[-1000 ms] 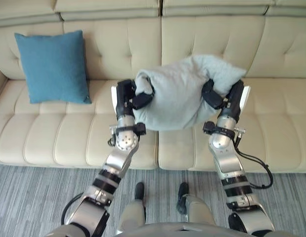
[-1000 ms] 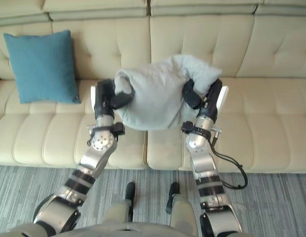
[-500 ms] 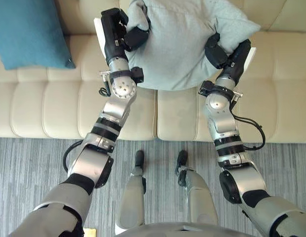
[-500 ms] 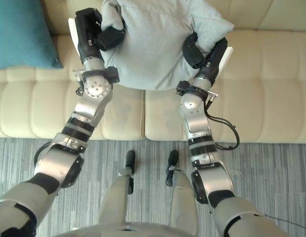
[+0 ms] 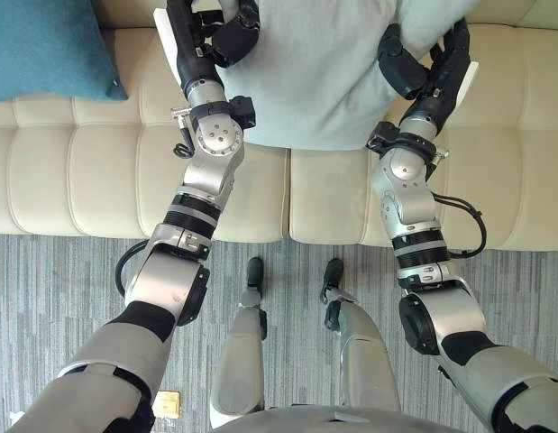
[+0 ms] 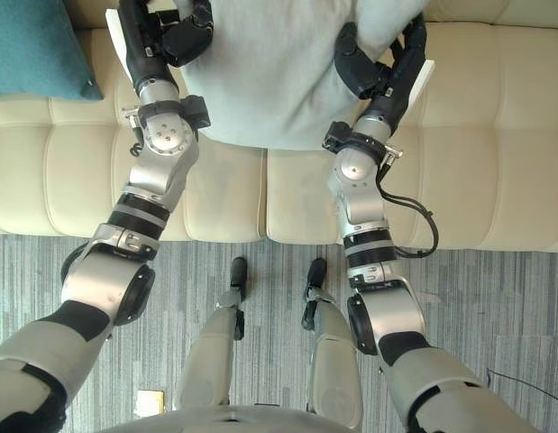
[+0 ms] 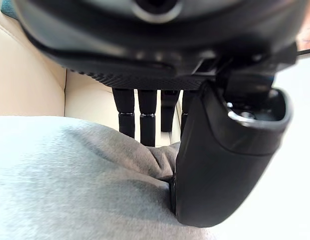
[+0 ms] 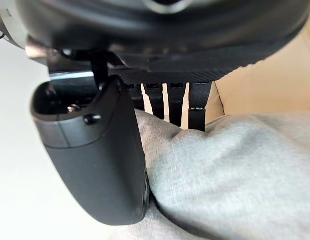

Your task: Pick up cushions and gather them together orderly.

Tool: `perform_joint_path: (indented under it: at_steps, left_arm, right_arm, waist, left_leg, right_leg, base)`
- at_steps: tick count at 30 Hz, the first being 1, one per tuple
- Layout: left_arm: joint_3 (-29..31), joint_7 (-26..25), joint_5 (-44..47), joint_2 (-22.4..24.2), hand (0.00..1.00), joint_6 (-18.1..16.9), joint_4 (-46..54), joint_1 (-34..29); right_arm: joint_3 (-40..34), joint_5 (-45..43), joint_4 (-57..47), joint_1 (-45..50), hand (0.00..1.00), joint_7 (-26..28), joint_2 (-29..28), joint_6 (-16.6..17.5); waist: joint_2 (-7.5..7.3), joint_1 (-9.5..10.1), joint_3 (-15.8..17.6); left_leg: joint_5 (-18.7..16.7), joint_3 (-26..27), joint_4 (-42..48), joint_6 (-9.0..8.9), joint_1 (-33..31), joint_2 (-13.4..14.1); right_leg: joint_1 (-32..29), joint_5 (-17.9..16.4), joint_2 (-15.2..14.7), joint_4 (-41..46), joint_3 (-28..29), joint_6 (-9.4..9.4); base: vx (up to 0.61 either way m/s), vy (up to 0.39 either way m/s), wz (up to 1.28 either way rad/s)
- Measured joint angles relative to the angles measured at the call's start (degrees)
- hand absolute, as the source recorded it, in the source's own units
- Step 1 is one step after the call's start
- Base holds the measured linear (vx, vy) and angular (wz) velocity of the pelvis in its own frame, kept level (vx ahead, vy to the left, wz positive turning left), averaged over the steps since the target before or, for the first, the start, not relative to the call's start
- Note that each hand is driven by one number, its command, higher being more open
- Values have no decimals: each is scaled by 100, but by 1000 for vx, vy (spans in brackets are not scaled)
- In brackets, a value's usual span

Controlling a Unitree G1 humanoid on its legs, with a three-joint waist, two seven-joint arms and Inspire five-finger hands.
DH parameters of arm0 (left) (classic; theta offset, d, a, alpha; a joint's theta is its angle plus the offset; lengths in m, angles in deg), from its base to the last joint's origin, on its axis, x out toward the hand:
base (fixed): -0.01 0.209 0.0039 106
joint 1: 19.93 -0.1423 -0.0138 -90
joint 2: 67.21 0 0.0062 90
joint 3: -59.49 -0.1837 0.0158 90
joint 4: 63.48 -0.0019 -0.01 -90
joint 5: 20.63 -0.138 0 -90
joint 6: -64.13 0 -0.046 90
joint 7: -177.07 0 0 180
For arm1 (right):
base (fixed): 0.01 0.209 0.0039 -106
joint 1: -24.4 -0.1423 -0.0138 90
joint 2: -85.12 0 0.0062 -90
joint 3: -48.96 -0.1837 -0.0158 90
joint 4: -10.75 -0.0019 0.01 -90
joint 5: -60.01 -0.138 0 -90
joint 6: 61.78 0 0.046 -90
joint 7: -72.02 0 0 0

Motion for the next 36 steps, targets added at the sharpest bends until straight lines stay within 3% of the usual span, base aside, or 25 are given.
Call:
perform_joint_path:
  at_steps: [6, 16, 25, 29, 34, 36]
  left_arm:
    - [78, 311, 6, -257, 100, 1, -103, 272]
    - [736, 717, 882, -1011, 100, -104, -57, 306]
    - [838, 1179, 1001, -1252, 100, -183, -54, 11]
    - [884, 1399, 981, -1161, 100, -293, 855, -1669]
    - [945, 1778, 850, 315, 100, -238, 1185, -4518]
    - [926, 1930, 767, 525, 100, -146, 1164, -4980]
  right_arm:
    - [-101, -113, 155, -333, 100, 345, 299, 2]
    - [-674, -1241, 563, -543, 100, 955, 1522, 1]
    - [-441, -1575, 716, -330, 100, 1621, 1587, 0]
    - [-400, -1545, 25, 1115, 100, 1956, 1551, 86]
    - [-793, -1219, -427, 3798, 100, 2369, 486, 85]
    - [-869, -1053, -428, 4190, 100, 2460, 270, 61]
  waist:
    - [-9, 10, 61]
    - [-13, 14, 65]
    - [-24, 20, 71]
    - [-43, 15, 59]
    - [-125, 17, -3]
    - [-149, 21, -38]
  left_leg:
    - [222, -1, -282, -18, 67, 0]
    - [441, -2, -692, -35, 473, 26]
    - [494, 5, -803, -23, 757, 46]
    - [447, 32, -883, 43, 972, 56]
    - [275, 126, -887, 141, 1386, 12]
    - [234, 154, -869, 149, 1432, 8]
  right_leg:
    - [-1, 95, 17, -104, -10, -12]
    - [212, 106, 72, -99, -28, -33]
    - [442, 96, 99, -76, -28, -44]
    - [682, 73, 147, -227, -23, -29]
    - [1082, -57, 121, -257, 23, 81]
    - [1130, -82, 121, -257, 47, 91]
  base:
    - [-10, -31, 1]
    - [7, -56, -1]
    - [4, -73, -1]
    - [39, -60, -2]
    - [94, -8, -2]
    - [49, -10, -9]
